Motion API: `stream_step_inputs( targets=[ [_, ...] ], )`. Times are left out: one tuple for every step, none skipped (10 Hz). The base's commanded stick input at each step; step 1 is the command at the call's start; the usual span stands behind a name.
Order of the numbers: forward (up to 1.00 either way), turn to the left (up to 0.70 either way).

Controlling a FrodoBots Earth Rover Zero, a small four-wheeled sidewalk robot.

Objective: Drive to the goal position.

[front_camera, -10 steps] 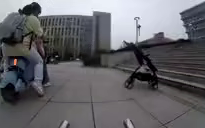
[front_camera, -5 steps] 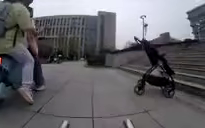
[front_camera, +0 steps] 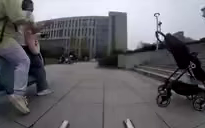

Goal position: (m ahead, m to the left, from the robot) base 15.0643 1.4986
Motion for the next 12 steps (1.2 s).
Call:
stream_step_inputs(
  targets=[
    [0.85, 0.00],
    [0.85, 0.00],
    [0.85, 0.00],
    [0.85, 0.00],
    [0.85, 0.00],
    [0.85, 0.00],
    [0.85, 0.00],
    [0.85, 0.00],
    [0.85, 0.00],
    [0.85, 0.00],
    [0.85, 0.00],
    [0.85, 0.00]
  ],
)
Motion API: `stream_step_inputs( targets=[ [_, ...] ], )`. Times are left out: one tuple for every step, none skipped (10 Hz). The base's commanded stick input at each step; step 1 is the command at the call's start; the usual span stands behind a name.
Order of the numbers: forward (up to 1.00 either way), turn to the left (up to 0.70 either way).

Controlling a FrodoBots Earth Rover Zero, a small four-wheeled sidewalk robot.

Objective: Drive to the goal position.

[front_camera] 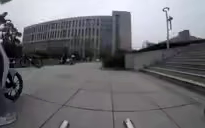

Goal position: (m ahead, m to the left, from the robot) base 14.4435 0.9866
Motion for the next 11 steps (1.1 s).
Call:
stream_step_inputs(
  targets=[
    [0.85, 0.00],
    [0.85, 0.00],
    [0.85, 0.00],
    [0.85, 0.00],
    [0.85, 0.00],
    [0.85, 0.00],
    [0.85, 0.00],
    [0.85, 0.00],
    [0.85, 0.00],
    [0.85, 0.00],
    [0.85, 0.00]
  ],
)
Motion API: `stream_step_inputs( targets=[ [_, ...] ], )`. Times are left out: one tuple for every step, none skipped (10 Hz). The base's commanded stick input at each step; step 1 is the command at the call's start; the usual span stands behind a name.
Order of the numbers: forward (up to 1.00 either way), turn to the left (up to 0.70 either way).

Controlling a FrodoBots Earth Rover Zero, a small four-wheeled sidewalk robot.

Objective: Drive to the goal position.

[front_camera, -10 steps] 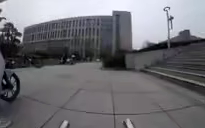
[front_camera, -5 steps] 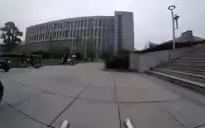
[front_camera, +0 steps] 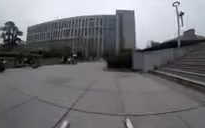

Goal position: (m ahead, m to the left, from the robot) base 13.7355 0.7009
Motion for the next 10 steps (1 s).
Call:
stream_step_inputs(
  targets=[
    [0.85, 0.00],
    [0.85, 0.00],
    [0.85, 0.00],
    [0.85, 0.00],
    [0.85, 0.08],
    [0.85, 0.25],
    [0.85, 0.34],
    [0.85, 0.31],
    [0.85, 0.01],
    [0.85, 0.00]
  ],
)
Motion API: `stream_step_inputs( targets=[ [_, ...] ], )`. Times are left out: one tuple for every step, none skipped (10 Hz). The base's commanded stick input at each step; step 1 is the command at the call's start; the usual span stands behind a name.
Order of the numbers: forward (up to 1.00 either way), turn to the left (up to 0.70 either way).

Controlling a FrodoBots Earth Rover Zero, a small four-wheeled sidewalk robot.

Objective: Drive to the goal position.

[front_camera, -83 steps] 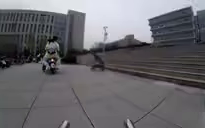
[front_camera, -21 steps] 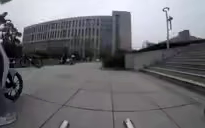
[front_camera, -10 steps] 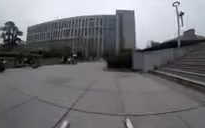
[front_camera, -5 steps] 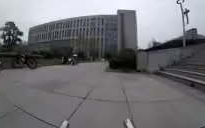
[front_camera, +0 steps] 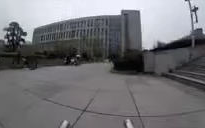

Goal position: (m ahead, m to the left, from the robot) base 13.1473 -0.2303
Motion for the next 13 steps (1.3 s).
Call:
stream_step_inputs(
  targets=[
    [0.85, 0.00],
    [0.85, 0.00],
    [0.85, 0.00],
    [0.85, 0.00],
    [0.85, 0.00],
    [0.85, 0.00],
    [0.85, 0.00],
    [0.85, 0.00],
    [0.85, -0.26],
    [0.85, -0.34],
    [0.85, -0.34],
    [0.85, -0.34],
    [0.85, -0.34]
  ],
)
